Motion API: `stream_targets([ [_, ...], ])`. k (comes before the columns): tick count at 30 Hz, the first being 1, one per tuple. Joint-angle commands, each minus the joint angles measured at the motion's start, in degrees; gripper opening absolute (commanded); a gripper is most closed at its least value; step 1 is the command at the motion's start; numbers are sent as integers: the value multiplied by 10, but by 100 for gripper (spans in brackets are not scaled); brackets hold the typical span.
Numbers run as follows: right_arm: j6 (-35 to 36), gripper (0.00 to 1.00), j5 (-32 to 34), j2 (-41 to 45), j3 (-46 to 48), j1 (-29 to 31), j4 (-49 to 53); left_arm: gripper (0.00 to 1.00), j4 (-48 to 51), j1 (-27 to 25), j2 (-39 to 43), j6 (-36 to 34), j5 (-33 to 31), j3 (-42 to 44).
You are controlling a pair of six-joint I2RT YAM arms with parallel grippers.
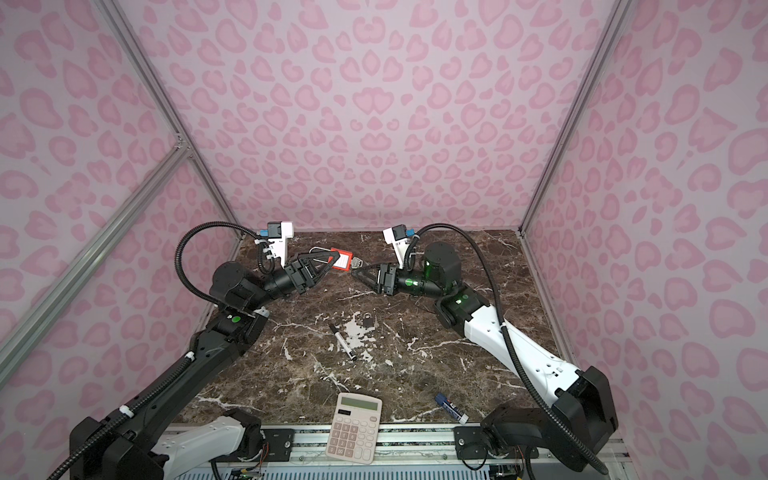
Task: Lock with the key
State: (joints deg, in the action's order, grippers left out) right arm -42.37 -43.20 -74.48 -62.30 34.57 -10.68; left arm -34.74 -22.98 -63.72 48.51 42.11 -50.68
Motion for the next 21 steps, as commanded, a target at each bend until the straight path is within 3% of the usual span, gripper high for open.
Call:
stream_targets([
  [1, 61, 61, 42, 20, 11, 0, 17, 4, -37, 1, 5, 0, 6, 3],
  [6, 110, 63, 58, 75, 48, -8, 0, 4, -36, 3, 8, 0, 7, 7],
  [13, 148, 65, 76, 147, 61, -48, 52, 4, -38, 4, 7, 1, 8, 8],
  [17, 139, 65, 79, 154, 59, -53, 39, 4, -41, 3, 4, 2, 10, 8],
  [21, 82, 65, 81, 134, 50, -53, 3, 4, -40, 4, 5, 3, 9, 10],
])
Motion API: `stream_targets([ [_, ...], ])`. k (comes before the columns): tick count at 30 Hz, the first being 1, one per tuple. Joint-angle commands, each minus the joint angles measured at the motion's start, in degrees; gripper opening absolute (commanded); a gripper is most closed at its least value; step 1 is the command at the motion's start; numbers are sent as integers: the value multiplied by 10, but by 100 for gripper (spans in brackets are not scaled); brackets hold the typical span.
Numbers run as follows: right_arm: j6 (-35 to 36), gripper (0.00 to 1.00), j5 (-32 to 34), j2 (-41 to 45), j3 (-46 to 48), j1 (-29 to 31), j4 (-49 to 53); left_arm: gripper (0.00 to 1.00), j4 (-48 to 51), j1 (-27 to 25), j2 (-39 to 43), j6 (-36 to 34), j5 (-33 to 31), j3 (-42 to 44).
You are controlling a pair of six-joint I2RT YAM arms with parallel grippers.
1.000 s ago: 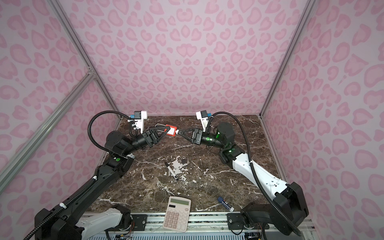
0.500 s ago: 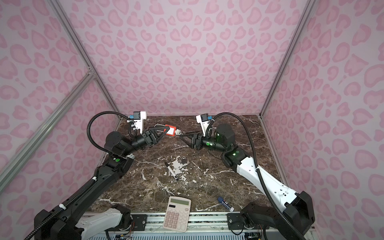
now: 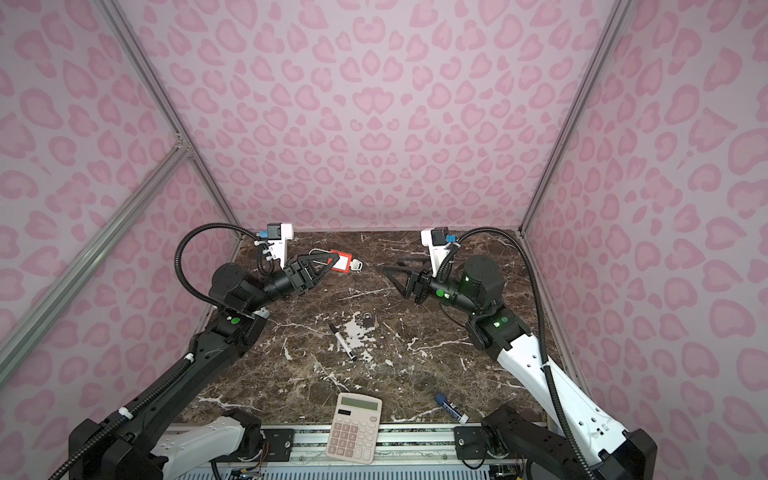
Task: Lock with the key
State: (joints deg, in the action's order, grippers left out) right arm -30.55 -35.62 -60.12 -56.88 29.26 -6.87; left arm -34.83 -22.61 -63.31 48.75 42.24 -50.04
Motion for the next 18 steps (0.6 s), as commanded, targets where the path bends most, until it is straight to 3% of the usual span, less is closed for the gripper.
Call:
stream_targets([
  [1, -51, 65, -1, -18, -6, 0, -51, 4, -39, 0, 1, 1, 8, 3],
  [9, -128, 58, -38, -85, -39, 10, -97, 4, -36, 0, 6, 1, 7, 5],
  [18, -142, 43, -60, -123, -55, 52, -126, 4, -37, 0, 5, 1, 8, 4],
])
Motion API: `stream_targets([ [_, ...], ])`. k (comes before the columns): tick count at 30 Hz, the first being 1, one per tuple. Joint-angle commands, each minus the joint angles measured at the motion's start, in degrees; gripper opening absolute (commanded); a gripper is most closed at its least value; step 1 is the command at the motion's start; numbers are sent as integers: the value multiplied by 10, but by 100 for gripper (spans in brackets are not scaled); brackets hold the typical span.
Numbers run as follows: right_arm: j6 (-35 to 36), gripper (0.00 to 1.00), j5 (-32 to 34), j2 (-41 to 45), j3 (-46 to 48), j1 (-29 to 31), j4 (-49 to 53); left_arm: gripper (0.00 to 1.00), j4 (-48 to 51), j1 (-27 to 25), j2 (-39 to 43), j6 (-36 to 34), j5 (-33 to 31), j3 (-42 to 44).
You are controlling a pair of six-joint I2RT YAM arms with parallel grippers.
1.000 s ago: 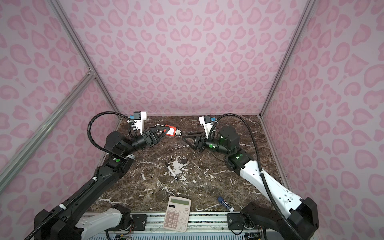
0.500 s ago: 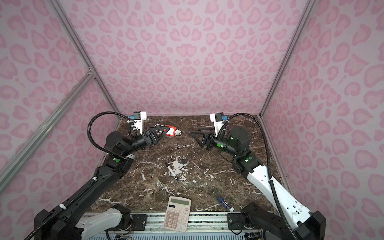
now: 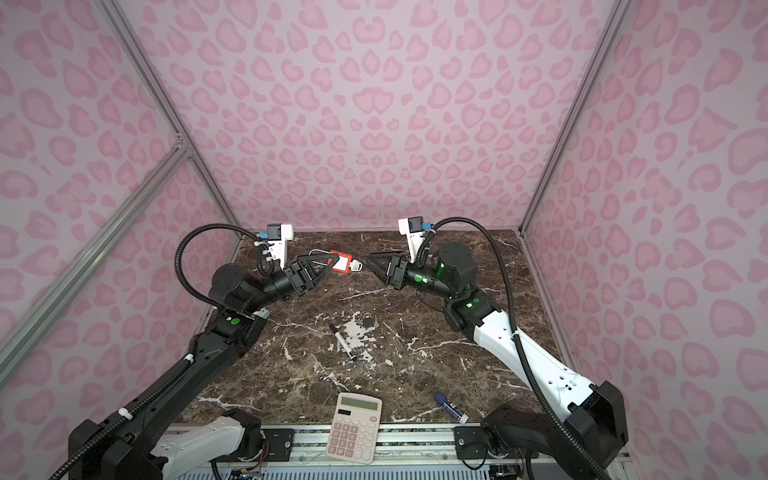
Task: Lock with the key
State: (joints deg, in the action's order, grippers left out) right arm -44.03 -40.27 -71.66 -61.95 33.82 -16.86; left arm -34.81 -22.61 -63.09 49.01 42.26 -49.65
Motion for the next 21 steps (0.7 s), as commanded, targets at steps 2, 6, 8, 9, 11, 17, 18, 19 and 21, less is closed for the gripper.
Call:
stream_targets([
  [2, -12, 39, -16, -12, -6, 10, -26, 4, -36, 0, 2, -1, 8, 0],
  [6, -23, 30, -25, -18, -4, 15, -38, 4, -35, 0, 3, -2, 9, 2],
  [8, -29, 27, -36, -20, 1, 16, -62, 4, -33, 1, 4, -4, 9, 2],
  [9, -34, 25, -39, -21, 4, 17, -74, 4, -33, 0, 5, -4, 9, 2],
  [11, -44, 19, -37, -21, 8, 17, -87, 4, -31, 1, 5, -4, 9, 1],
  [17, -46, 8, -38, -22, 9, 18, -88, 4, -27, 6, 8, -4, 10, 1],
  [18, -45, 6, -37, -21, 10, 18, -87, 4, -27, 7, 8, -4, 10, 1],
  [19, -43, 4, -37, -19, 11, 18, -87, 3, -26, 8, 8, -4, 11, 0],
  [21, -41, 2, -36, -16, 14, 18, -86, 4, -26, 9, 8, -3, 11, -1],
])
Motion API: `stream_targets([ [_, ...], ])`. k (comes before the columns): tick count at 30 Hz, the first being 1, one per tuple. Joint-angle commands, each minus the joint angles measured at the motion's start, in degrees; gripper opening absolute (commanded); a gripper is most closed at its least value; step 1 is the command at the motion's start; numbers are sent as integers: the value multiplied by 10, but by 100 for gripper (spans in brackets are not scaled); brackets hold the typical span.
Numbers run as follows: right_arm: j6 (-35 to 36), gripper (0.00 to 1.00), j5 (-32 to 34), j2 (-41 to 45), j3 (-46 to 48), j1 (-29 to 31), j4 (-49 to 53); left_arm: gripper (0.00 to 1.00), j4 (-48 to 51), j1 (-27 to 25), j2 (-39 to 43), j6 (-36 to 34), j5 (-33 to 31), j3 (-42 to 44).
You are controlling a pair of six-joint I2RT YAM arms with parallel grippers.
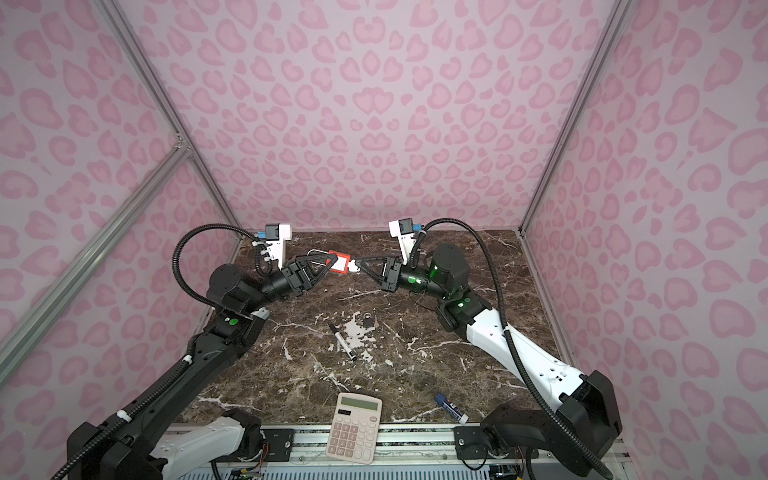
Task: Lock with the key
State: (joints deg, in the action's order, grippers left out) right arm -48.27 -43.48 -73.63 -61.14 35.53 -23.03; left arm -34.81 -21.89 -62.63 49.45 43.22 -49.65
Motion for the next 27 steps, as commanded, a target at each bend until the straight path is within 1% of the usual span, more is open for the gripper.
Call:
stream_targets([
  [1, 2, 1, -3, 4, 8, 1, -23, 4, -26, 2, 3, -8, 1, -1],
  [2, 4, 0, -4, 5, 9, 1, -22, 4, -26, 2, 3, -8, 1, -2],
  [7, 26, 0, 2, 15, 16, 0, -13, 4, -25, 2, 1, -4, -2, -3],
  [17, 121, 0, 17, 30, 23, 3, 45, 3, -21, 6, -19, 23, -16, -4],
  [22, 141, 0, 37, 40, 32, 3, 54, 3, -17, 8, -28, 30, -18, -11],
  [27, 137, 0, 45, 49, 44, 2, 42, 3, -20, 8, -29, 29, -27, -10],
])
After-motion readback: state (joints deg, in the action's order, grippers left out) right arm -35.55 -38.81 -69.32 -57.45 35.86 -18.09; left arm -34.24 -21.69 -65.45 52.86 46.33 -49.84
